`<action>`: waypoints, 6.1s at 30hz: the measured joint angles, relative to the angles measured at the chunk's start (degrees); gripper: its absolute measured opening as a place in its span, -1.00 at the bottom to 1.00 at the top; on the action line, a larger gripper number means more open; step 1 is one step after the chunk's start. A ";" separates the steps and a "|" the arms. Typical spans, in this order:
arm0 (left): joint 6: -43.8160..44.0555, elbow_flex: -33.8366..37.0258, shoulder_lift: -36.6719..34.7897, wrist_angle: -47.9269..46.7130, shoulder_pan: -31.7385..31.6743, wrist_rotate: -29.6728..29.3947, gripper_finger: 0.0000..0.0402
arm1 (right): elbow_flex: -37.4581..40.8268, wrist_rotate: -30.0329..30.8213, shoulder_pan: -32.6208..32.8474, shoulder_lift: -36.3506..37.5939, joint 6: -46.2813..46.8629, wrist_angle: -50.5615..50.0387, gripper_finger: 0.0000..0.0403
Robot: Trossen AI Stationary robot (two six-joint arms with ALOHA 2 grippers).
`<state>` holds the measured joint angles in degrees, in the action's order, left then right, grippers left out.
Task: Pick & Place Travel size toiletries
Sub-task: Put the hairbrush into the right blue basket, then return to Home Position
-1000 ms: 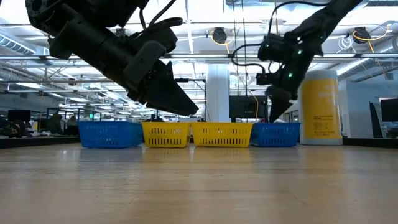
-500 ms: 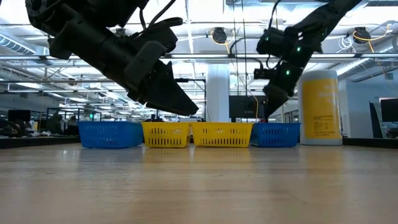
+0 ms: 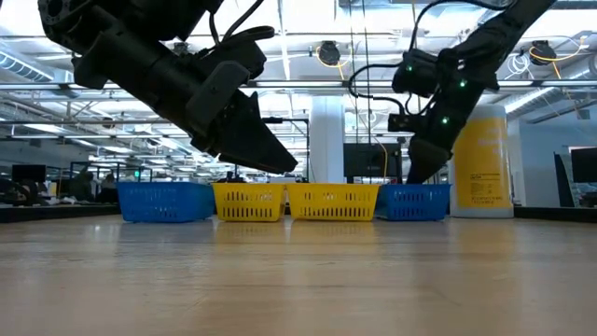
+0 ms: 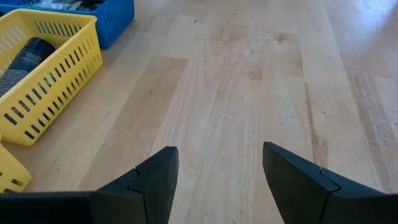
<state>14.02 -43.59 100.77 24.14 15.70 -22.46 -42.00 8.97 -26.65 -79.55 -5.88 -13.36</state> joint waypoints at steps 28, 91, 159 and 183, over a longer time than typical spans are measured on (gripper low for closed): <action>1.16 0.04 0.00 -0.14 0.19 -0.04 0.16 | 24.83 -16.75 13.56 52.00 2.31 13.12 -0.98; -7.52 29.95 -44.47 7.46 -5.42 0.74 -0.92 | 41.20 -4.50 28.28 74.90 10.77 16.54 -0.96; -15.38 42.71 -100.48 -23.16 -13.33 25.20 -0.81 | 41.20 -4.52 28.26 74.90 10.77 16.98 -0.96; -14.00 42.71 -100.48 -23.58 -12.90 22.12 -0.99 | 41.21 -4.52 28.26 74.90 10.77 16.98 -0.96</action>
<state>0.02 -0.89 0.30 0.56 2.81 -0.34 -0.79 4.45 1.61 -4.64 4.89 3.62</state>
